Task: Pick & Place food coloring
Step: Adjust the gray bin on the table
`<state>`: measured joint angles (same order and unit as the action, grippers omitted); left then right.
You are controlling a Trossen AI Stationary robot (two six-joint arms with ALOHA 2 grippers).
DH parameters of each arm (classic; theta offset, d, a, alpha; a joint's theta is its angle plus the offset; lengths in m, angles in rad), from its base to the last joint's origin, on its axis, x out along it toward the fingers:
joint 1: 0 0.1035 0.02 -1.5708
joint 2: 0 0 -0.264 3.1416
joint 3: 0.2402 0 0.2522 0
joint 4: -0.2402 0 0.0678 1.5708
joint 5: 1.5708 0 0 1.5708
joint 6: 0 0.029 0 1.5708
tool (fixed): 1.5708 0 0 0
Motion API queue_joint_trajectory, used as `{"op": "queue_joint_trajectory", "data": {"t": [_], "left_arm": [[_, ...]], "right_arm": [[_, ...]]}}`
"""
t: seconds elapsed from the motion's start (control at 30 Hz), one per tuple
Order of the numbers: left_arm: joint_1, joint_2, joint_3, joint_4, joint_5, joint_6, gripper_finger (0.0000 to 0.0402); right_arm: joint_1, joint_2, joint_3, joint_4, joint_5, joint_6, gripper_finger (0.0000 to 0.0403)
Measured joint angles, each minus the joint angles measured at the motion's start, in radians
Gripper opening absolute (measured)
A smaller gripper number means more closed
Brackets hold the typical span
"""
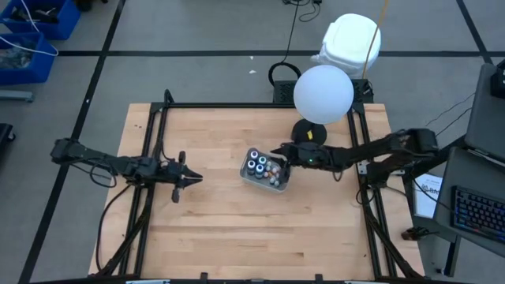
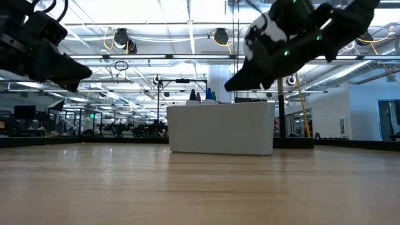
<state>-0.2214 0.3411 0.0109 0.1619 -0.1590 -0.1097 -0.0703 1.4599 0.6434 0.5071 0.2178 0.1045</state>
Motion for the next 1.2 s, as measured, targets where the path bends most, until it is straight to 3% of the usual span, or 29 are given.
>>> {"op": "queue_joint_trajectory", "data": {"t": [0.2,0.4,0.63,0.83,1.07,1.2], "left_arm": [[0.0,0.113,0.0,0.013,-0.075,-0.013,0.0048],[0.0,0.275,0.0,0.168,-0.118,-0.023,0.0007],[0.008,0.475,0.0,0.311,-0.231,-0.047,0.0004],[0.045,0.626,0.041,0.357,-0.233,-0.079,0.0003],[0.089,0.83,0.156,0.363,-0.242,-0.085,0.0002],[0.14,0.945,0.242,0.352,-0.284,-0.084,0.0002]], "right_arm": [[0.118,-0.129,0.0,-0.121,0.055,-0.02,0.0063],[0.267,-0.159,0.001,-0.242,0.124,0.026,0.0005],[0.424,-0.144,0.0,-0.323,0.202,0.165,0.0001],[0.527,-0.144,0.0,-0.401,0.231,0.343,0.0001],[0.577,-0.144,0.0,-0.582,0.235,0.546,0.0],[0.576,-0.144,0.0,-0.701,0.36,0.657,0.0]]}}
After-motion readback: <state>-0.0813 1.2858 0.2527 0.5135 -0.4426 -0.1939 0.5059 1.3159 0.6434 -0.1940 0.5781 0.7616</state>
